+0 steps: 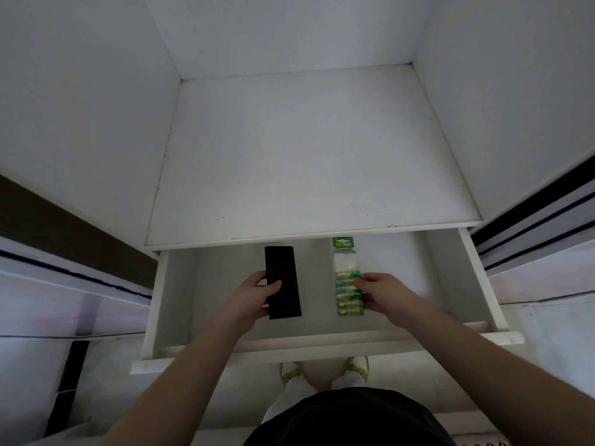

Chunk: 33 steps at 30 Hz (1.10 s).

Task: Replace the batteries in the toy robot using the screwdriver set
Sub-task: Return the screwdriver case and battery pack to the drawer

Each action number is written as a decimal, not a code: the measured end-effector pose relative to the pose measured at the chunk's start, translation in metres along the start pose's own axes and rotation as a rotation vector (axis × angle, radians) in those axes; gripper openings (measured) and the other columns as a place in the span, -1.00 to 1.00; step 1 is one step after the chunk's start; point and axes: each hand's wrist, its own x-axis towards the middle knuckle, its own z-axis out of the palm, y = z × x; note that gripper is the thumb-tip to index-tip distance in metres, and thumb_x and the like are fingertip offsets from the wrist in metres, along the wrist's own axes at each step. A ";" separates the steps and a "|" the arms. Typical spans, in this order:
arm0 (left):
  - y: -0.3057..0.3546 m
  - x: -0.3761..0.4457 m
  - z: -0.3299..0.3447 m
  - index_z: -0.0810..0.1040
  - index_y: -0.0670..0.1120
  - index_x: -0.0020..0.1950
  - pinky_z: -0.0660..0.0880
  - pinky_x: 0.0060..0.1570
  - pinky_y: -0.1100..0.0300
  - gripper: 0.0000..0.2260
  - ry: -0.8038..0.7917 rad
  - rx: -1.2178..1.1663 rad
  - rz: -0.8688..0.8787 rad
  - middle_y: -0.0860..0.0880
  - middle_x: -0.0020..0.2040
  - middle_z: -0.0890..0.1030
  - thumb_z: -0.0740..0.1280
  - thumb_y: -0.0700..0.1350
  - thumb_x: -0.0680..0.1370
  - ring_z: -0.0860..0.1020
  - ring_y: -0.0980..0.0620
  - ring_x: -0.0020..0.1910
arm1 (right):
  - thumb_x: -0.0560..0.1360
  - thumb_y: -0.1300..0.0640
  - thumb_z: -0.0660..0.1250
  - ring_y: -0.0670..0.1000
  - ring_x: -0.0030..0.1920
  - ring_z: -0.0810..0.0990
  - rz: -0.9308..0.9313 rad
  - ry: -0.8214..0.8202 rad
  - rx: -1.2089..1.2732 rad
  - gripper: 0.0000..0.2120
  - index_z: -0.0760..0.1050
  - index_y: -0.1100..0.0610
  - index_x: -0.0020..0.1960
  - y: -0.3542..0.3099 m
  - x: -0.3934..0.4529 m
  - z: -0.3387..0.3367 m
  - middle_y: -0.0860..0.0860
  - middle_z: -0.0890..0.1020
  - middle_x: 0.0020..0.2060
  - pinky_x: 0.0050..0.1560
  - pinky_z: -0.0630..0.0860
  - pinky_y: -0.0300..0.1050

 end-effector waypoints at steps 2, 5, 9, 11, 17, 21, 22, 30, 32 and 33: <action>0.002 0.010 0.000 0.46 -0.05 0.33 0.57 -0.17 0.13 -0.67 0.014 0.002 -0.035 -0.10 0.06 0.66 0.37 -0.19 0.57 0.64 -0.02 -0.04 | 0.60 0.24 0.24 0.07 -0.10 0.64 0.027 0.022 0.016 -0.75 0.48 0.31 0.24 -0.001 0.016 0.001 0.18 0.63 0.01 -0.11 0.58 -0.14; 0.003 0.026 0.004 0.46 -0.08 0.35 0.57 -0.16 0.10 -0.65 0.028 0.017 -0.094 -0.09 0.00 0.65 0.37 -0.20 0.56 0.61 -0.04 -0.09 | 0.60 0.23 0.25 0.10 -0.07 0.61 0.053 0.078 0.008 -0.69 0.43 0.32 0.31 0.000 0.035 0.006 0.20 0.59 0.06 -0.25 0.53 -0.19; 0.003 0.041 0.015 0.44 -0.09 0.36 0.55 -0.22 0.11 -0.63 0.035 0.061 -0.112 -0.11 0.02 0.62 0.38 -0.19 0.56 0.60 -0.03 -0.14 | 0.59 0.23 0.28 0.14 0.00 0.59 0.069 0.110 -0.021 -0.67 0.41 0.33 0.32 0.005 0.048 0.015 0.23 0.58 0.08 -0.19 0.54 -0.13; 0.001 0.045 0.018 0.44 -0.11 0.36 0.54 -0.27 0.15 -0.63 0.048 0.104 -0.110 -0.12 0.04 0.61 0.38 -0.19 0.56 0.59 -0.01 -0.16 | 0.59 0.23 0.28 0.15 -0.01 0.59 0.075 0.117 -0.040 -0.68 0.42 0.33 0.31 0.008 0.051 0.019 0.22 0.58 0.05 -0.21 0.54 -0.14; -0.017 0.062 0.013 0.51 -0.19 0.30 0.60 -0.11 0.09 -0.57 0.179 0.329 -0.020 -0.18 0.12 0.63 0.49 -0.15 0.47 0.64 -0.13 -0.01 | 0.57 0.20 0.32 0.20 0.05 0.61 0.012 0.167 -0.254 -0.66 0.47 0.33 0.29 0.016 0.059 0.020 0.24 0.60 0.09 0.12 0.57 0.11; -0.021 0.066 0.013 0.50 -0.20 0.25 0.61 -0.06 0.04 -0.59 0.210 0.350 -0.020 -0.17 0.07 0.62 0.50 -0.14 0.46 0.62 -0.10 -0.05 | 0.57 0.14 0.32 0.14 0.05 0.60 -0.031 0.199 -0.407 -0.69 0.53 0.28 0.24 0.018 0.063 0.017 0.17 0.63 0.05 0.13 0.54 0.00; -0.022 0.067 0.013 0.50 -0.20 0.24 0.61 -0.02 0.03 -0.58 0.220 0.382 -0.005 -0.15 0.08 0.61 0.51 -0.12 0.45 0.62 -0.09 -0.05 | 0.56 0.11 0.32 0.12 0.08 0.60 -0.048 0.204 -0.476 -0.69 0.55 0.25 0.23 0.017 0.063 0.016 0.16 0.64 0.08 0.09 0.51 -0.09; -0.021 0.072 0.019 0.47 -0.21 0.30 0.39 -0.02 0.29 -0.56 0.246 0.717 0.092 -0.15 0.22 0.58 0.42 0.00 0.52 0.55 -0.10 0.17 | 0.52 0.05 0.36 0.09 0.11 0.59 -0.102 0.300 -0.694 -0.69 0.54 0.21 0.18 0.016 0.065 0.010 0.13 0.65 0.07 -0.06 0.37 -0.25; -0.021 0.075 0.019 0.46 -0.22 0.31 0.36 -0.02 0.29 -0.56 0.241 0.757 0.101 -0.16 0.23 0.58 0.40 0.00 0.54 0.54 -0.10 0.19 | 0.52 0.05 0.37 0.09 0.08 0.59 -0.110 0.307 -0.720 -0.72 0.56 0.20 0.15 0.016 0.067 0.008 0.12 0.65 0.05 -0.07 0.38 -0.25; -0.020 0.076 0.018 0.47 -0.22 0.30 0.36 -0.02 0.28 -0.57 0.241 0.778 0.108 -0.16 0.23 0.58 0.40 0.00 0.54 0.54 -0.10 0.19 | 0.52 0.06 0.37 0.09 0.08 0.59 -0.117 0.310 -0.728 -0.73 0.56 0.20 0.14 0.016 0.068 0.008 0.12 0.65 0.04 -0.07 0.39 -0.24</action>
